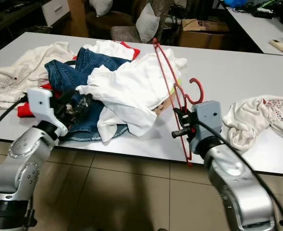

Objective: Hang hanger

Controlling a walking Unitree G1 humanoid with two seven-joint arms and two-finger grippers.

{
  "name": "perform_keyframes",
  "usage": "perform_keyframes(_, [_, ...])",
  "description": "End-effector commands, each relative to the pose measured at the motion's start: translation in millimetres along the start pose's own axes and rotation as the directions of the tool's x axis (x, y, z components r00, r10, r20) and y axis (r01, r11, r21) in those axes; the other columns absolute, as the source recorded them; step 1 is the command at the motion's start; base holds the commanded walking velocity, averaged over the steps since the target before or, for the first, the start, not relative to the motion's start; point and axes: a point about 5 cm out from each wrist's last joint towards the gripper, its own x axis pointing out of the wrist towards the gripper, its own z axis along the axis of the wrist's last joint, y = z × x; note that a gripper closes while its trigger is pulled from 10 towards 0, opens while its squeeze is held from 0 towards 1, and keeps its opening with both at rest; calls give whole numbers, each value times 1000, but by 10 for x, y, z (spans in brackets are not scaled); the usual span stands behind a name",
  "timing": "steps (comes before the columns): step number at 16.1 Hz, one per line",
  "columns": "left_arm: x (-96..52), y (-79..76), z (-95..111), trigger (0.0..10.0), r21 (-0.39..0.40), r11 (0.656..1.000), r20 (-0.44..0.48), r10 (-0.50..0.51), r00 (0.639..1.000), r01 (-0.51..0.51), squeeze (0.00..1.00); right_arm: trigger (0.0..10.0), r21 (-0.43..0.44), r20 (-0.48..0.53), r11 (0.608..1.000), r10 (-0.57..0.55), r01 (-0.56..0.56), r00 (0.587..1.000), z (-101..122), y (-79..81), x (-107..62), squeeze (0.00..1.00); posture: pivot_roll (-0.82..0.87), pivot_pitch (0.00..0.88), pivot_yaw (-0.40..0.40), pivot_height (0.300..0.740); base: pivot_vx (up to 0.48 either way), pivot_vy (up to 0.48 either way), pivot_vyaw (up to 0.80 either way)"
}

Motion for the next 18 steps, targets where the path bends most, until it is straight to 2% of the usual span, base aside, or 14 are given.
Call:
perform_keyframes(1, [-16,-50,-23,10000,31,1000,-18,0,1000,0,855,10000,-12,0,999,-45,45,999,-44,-10,0,0,-69,0,3,740,0,0,0])
perform_keyframes(3, [-57,-99,-132,10000,56,998,-50,-2,999,5,831,10000,29,-28,988,-150,151,988,-141,-46,3,0,-76,0,-8,740,0,-253,0])
perform_keyframes(6, [-53,-148,-189,10000,56,998,-70,18,997,-14,812,10000,44,-73,981,-187,190,980,-237,-67,-5,0,-84,0,11,740,0,-255,0])
perform_keyframes(10, [-27,-165,-194,10000,45,999,-71,23,997,-20,804,10000,72,-83,974,-208,215,974,-241,-90,3,0,-87,0,-1,740,0,-251,-422])
perform_keyframes(14, [-38,-176,-204,10000,37,999,-70,38,997,-35,800,10000,75,-85,978,-188,195,978,-240,-108,-18,0,-83,0,-1,740,0,0,-591])
perform_keyframes(18, [-43,-147,-193,10000,46,998,-71,36,997,-33,800,10000,81,-101,980,-171,180,980,-271,-58,5,0,-78,0,-4,740,0,0,-788])
